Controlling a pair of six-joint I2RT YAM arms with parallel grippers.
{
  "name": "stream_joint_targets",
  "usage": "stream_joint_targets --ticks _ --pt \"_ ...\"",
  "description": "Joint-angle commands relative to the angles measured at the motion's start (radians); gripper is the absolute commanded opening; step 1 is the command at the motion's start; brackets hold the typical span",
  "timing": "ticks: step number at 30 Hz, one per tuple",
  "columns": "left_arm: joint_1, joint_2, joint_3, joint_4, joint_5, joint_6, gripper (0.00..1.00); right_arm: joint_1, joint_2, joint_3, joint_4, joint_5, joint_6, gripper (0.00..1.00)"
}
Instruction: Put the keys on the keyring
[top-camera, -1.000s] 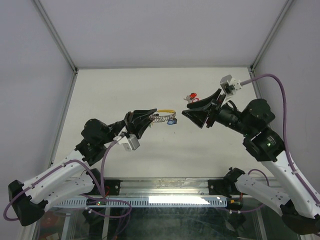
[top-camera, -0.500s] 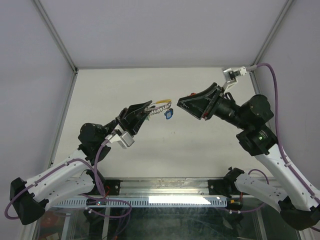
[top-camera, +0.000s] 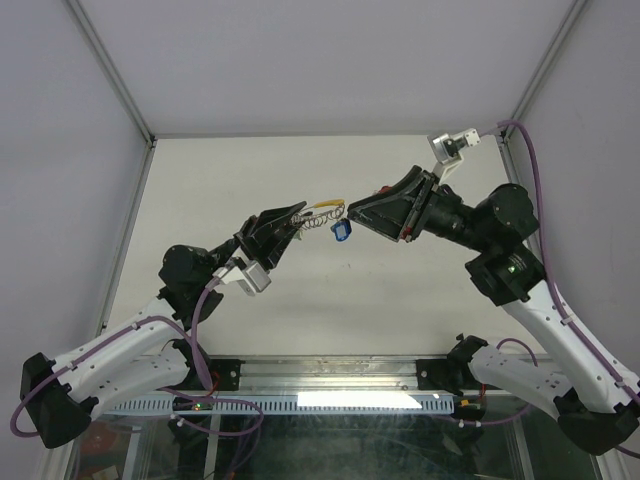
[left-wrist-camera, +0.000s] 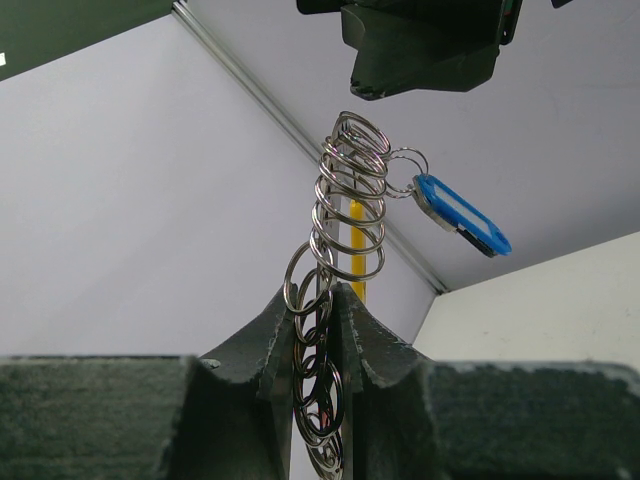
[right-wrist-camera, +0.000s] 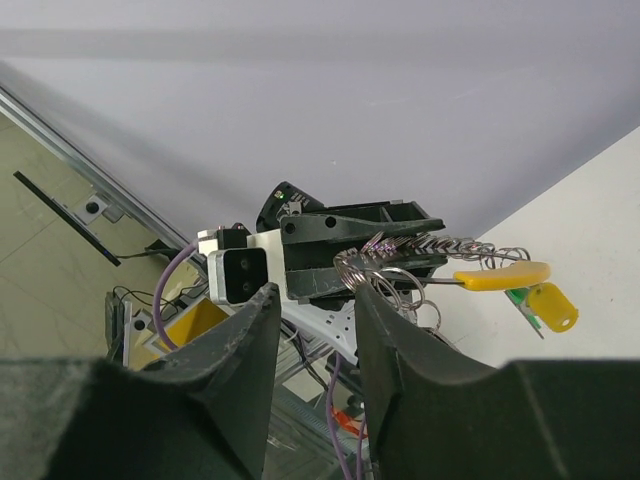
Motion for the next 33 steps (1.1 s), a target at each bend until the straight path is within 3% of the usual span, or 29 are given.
stream_joint_targets --ticks 1,24,33 --pt "0.002 0.000 0.021 0.075 -0.002 -0.018 0.00 0.005 0.001 0.003 0.041 -0.041 0.012 0.38" --pt "0.003 0.004 0.025 0.071 0.001 -0.007 0.00 0.005 0.034 -0.006 0.030 -0.079 0.000 0.38" --pt "0.002 0.015 0.030 0.067 0.008 -0.008 0.00 0.008 0.038 -0.009 0.049 -0.091 0.008 0.34"
